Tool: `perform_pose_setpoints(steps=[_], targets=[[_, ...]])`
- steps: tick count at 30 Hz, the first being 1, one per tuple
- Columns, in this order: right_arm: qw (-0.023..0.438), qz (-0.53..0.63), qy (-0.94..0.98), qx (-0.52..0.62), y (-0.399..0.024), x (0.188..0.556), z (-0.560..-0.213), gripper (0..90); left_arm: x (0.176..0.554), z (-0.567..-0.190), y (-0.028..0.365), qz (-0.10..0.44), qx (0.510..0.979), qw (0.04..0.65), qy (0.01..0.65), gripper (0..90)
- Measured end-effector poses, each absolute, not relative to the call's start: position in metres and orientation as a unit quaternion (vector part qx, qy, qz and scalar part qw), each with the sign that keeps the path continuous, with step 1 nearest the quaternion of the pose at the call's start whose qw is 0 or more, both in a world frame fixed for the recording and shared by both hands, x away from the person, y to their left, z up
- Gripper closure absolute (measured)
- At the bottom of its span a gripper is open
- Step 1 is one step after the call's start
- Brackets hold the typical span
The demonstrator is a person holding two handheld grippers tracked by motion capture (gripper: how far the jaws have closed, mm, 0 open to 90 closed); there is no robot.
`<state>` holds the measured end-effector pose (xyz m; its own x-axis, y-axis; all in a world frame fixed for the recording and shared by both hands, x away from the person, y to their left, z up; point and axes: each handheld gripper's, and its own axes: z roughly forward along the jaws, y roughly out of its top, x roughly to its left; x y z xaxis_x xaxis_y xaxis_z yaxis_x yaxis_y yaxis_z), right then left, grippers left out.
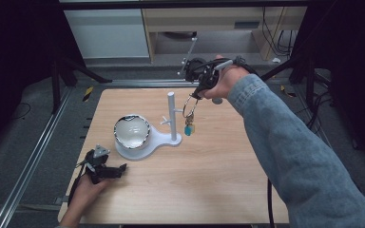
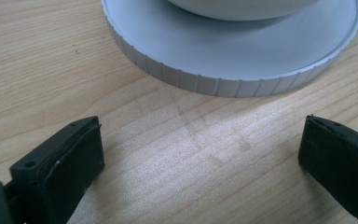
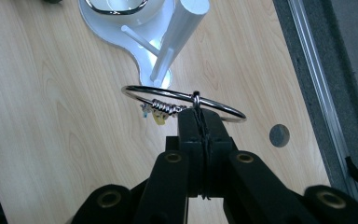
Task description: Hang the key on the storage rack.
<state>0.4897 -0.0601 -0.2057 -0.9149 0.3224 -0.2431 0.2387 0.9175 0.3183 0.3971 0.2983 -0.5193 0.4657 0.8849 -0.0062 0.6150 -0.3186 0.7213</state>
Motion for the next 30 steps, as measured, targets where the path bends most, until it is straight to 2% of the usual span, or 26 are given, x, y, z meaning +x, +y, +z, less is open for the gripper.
perform_pose_setpoints(steps=[30], targets=[[0.103,0.120,0.977,0.143,-0.025,0.524,-0.253,89.0,0.397,-0.519,0.298,0.200,0.787,0.337,0.476,0.0]])
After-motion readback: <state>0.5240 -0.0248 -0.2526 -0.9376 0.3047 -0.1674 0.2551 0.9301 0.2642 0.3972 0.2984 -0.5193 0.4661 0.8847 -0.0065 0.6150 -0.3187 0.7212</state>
